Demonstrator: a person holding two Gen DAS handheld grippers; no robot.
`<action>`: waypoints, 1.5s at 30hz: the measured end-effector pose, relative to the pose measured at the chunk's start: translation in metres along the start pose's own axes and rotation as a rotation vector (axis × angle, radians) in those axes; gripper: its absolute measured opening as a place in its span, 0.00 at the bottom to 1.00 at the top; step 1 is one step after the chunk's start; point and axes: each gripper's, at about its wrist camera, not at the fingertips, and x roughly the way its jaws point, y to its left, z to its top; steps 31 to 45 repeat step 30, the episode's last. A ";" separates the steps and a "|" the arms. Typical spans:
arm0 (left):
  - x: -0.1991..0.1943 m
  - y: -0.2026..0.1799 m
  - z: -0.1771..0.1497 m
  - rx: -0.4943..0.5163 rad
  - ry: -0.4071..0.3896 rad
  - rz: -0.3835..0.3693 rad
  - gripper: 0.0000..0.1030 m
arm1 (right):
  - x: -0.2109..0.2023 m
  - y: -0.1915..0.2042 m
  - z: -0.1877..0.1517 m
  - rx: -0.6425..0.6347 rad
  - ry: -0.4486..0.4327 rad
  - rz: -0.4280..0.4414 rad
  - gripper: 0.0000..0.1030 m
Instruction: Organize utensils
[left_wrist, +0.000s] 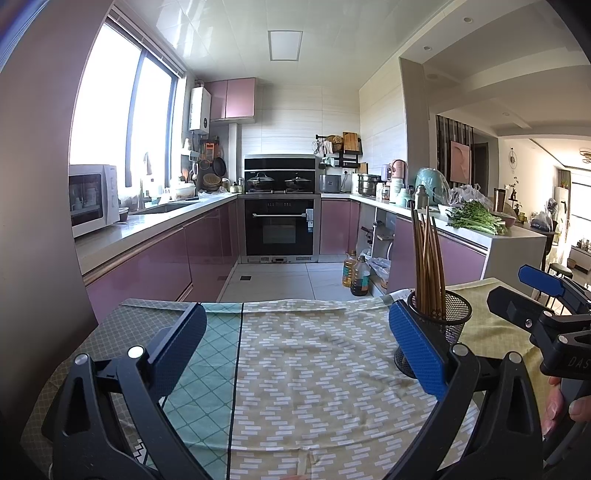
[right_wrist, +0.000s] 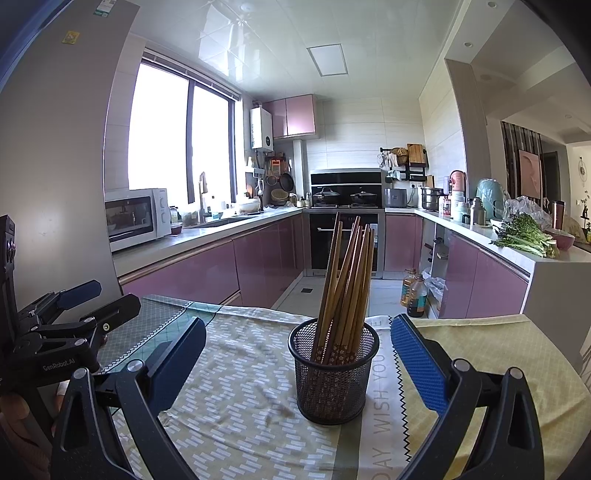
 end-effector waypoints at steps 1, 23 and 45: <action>0.000 0.000 0.000 0.001 0.001 0.000 0.94 | 0.000 0.000 0.000 -0.001 0.001 0.001 0.94; 0.001 0.005 -0.002 -0.006 0.008 -0.007 0.94 | 0.003 -0.001 -0.004 -0.007 0.013 -0.005 0.94; 0.039 0.018 -0.016 -0.018 0.201 0.011 0.95 | 0.016 -0.043 -0.024 0.018 0.139 -0.095 0.94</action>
